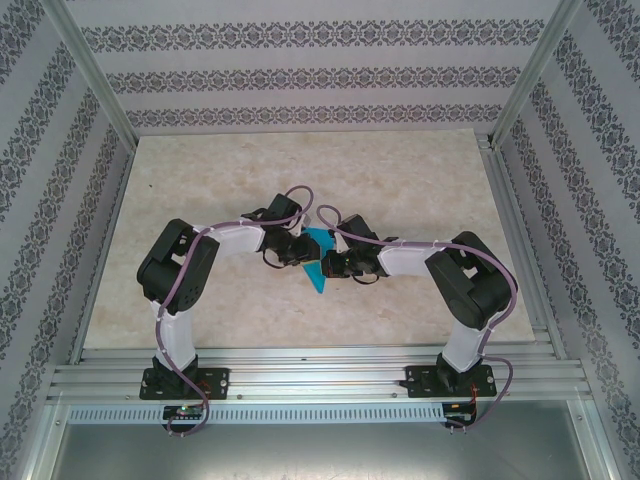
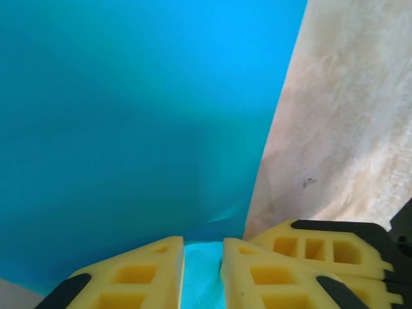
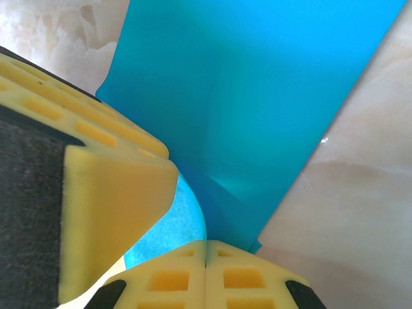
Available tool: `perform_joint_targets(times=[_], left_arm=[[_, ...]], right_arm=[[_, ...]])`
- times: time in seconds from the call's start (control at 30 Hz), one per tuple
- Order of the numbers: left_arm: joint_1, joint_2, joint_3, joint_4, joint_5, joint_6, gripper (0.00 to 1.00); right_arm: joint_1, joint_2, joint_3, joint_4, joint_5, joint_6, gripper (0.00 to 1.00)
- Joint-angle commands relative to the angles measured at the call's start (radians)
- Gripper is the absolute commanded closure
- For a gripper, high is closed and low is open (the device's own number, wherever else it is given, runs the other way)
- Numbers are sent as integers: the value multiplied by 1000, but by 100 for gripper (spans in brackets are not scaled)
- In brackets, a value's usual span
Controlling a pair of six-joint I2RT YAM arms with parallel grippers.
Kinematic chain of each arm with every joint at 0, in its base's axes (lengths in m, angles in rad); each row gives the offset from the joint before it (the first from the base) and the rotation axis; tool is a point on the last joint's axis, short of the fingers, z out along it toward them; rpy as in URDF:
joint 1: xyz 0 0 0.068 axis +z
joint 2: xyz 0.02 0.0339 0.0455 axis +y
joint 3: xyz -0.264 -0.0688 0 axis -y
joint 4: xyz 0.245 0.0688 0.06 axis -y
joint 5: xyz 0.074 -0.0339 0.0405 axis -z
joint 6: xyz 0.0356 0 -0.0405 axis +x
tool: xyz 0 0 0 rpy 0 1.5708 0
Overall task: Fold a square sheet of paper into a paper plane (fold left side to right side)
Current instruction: Third fold the triangle at the center of the table.
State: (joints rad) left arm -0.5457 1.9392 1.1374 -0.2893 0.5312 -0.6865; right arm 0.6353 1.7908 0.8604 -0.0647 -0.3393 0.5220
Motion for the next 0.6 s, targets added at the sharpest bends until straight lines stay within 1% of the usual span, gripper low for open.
perform_joint_targets(times=[0.0, 0.17, 0.37, 0.43, 0.57], left_arm=[[-9, 13, -26, -23, -28, 26, 76], [-8, 32, -45, -9, -34, 25, 76], [-9, 42, -56, -14, -52, 31, 76], [-8, 42, -58, -12, -55, 31, 77], [-8, 43, -61, -7, -61, 27, 77]], right_arm=[[16, 52, -20, -111, 56, -23, 95], [12, 37, -8, -102, 40, -22, 93], [-3, -62, 34, -147, 45, -32, 84], [-11, -114, 50, -177, 60, -42, 78], [-30, -214, 64, -245, 98, -60, 70]])
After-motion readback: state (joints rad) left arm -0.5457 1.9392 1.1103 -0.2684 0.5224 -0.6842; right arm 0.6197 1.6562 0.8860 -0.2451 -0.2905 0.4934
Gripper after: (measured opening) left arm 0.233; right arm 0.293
